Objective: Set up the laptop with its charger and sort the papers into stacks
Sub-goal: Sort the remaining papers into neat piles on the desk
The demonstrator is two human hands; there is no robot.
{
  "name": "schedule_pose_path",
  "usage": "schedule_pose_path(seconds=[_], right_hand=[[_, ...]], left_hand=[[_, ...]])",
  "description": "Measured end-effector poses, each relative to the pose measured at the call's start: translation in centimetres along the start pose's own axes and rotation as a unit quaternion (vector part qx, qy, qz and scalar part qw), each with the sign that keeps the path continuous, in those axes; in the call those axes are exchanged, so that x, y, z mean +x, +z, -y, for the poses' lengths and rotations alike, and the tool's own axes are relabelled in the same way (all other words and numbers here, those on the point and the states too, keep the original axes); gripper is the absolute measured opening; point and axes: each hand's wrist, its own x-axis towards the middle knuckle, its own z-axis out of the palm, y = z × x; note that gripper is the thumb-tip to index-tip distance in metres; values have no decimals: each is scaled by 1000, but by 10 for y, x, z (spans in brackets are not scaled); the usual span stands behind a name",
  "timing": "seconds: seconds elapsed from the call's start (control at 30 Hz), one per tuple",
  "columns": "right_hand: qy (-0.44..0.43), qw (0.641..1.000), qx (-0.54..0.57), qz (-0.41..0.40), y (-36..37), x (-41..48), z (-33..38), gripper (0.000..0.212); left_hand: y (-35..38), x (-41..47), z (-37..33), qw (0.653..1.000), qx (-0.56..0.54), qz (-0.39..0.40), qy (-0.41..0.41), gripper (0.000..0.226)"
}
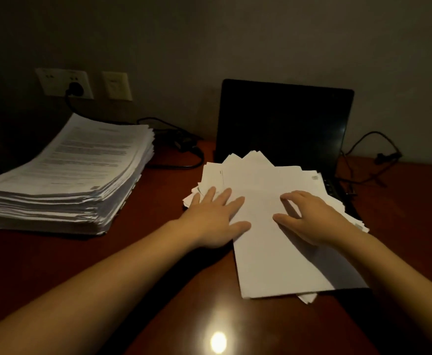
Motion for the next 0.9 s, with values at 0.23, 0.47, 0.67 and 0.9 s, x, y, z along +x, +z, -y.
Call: schedule_pose_path(seconds=[0.23, 0.47, 0.67, 0.9], right_hand=[[132, 991, 8, 0, -18, 8, -29, 91], [141, 990, 20, 20, -24, 12, -25, 86], [137, 990, 25, 12, -20, 14, -18, 86], [150, 988, 40, 0, -17, 14, -15, 90]], left_hand=[[-21, 12, 25, 950, -257, -133, -114, 52], [-33, 15, 44, 860, -420, -211, -200, 46], [-31, 9, 41, 886, -348, -272, -138, 58], [-25, 11, 20, 791, -560, -210, -128, 57]])
